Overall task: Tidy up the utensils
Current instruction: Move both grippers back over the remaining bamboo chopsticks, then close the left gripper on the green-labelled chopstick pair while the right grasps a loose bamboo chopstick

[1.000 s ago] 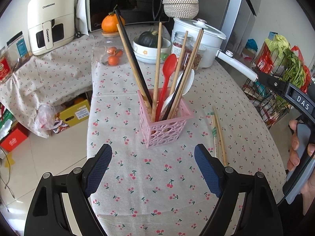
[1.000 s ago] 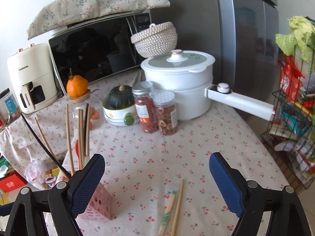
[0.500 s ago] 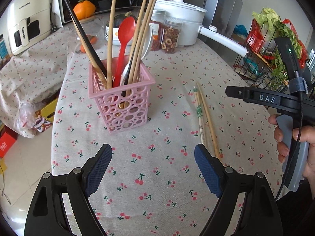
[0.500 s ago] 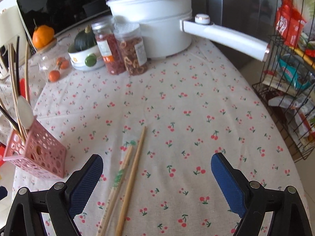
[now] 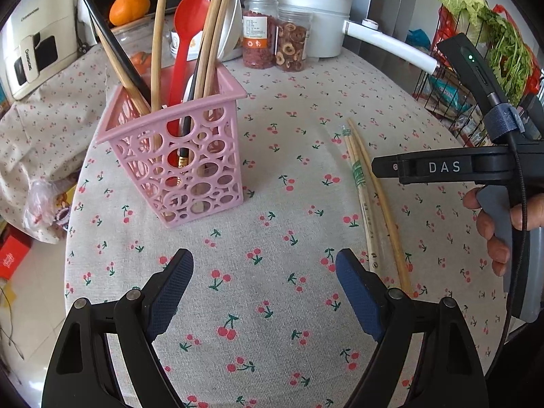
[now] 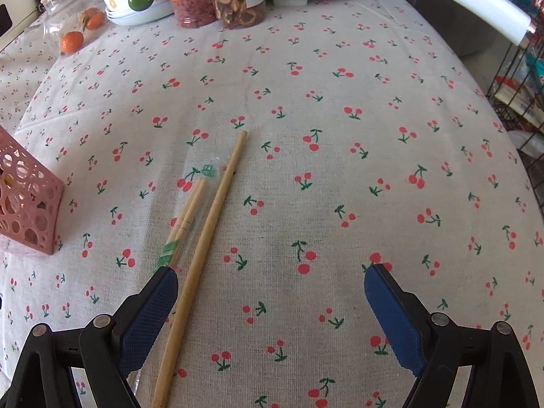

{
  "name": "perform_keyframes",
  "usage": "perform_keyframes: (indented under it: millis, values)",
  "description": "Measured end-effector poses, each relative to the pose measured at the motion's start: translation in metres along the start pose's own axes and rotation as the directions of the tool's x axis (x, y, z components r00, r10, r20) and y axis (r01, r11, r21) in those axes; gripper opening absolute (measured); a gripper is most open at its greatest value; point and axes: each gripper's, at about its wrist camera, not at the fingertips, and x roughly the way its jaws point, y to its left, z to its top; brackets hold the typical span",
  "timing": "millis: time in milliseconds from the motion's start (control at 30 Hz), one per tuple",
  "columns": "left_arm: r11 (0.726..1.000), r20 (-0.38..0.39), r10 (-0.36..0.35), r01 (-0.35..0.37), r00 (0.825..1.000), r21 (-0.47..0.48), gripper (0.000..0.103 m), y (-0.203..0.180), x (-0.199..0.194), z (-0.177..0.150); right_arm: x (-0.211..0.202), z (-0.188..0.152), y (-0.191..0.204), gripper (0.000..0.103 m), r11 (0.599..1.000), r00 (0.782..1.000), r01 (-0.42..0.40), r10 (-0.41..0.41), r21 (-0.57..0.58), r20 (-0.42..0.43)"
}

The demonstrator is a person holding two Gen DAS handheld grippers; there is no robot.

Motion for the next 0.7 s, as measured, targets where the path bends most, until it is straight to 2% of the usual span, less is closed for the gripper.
perform_keyframes:
  millis: [200, 333, 400, 500, 567, 600, 633, 667, 700]
  values:
    - [1.000, -0.009, 0.006, -0.006, 1.000, 0.015, 0.088, -0.001, 0.002, -0.002, 0.012, 0.003, 0.006, 0.092, 1.000, 0.999, 0.005, -0.006, -0.007, -0.032]
    - [1.000, -0.008, 0.000, 0.000, 1.000, 0.012, 0.088, -0.004, 0.000, -0.001, 0.018, 0.001, 0.011, 0.092, 0.996, 0.997, 0.069, -0.071, -0.049, -0.036]
    - [1.000, -0.004, -0.008, 0.008, 1.000, 0.018, 0.088, -0.007, -0.002, 0.001, 0.017, 0.000, 0.010, 0.090, 0.997, 0.997, 0.069, -0.070, -0.045, -0.034]
    - [0.999, -0.010, -0.022, 0.022, 1.000, 0.024, 0.088, -0.015, -0.002, 0.003, 0.012, -0.001, 0.005, 0.076, 0.997, 0.997, 0.067, -0.069, -0.037, -0.031]
    - [0.999, -0.006, -0.033, 0.033, 0.999, 0.022, 0.088, -0.021, -0.003, 0.004, 0.007, -0.002, 0.001, 0.052, 0.997, 0.998, 0.060, -0.061, -0.043, -0.030]
    - [0.999, -0.005, -0.035, 0.035, 0.999, 0.024, 0.088, -0.024, -0.003, 0.005, 0.006, -0.003, -0.002, 0.045, 0.997, 0.998, 0.056, -0.058, -0.049, -0.031]
    - [0.999, -0.004, -0.036, 0.036, 0.999, 0.026, 0.088, -0.028, -0.003, 0.007, 0.004, -0.004, -0.004, 0.030, 0.997, 0.998, 0.050, -0.052, -0.054, -0.034]
    - [0.999, -0.005, -0.039, 0.039, 0.999, 0.031, 0.088, -0.032, -0.002, 0.009, 0.003, -0.004, -0.007, 0.020, 0.997, 0.998, 0.045, -0.047, -0.056, -0.040]
    - [0.999, -0.006, -0.041, 0.041, 0.999, 0.035, 0.088, -0.036, -0.001, 0.011, 0.002, -0.006, -0.012, 0.016, 0.998, 0.998, 0.035, -0.037, -0.050, -0.047]
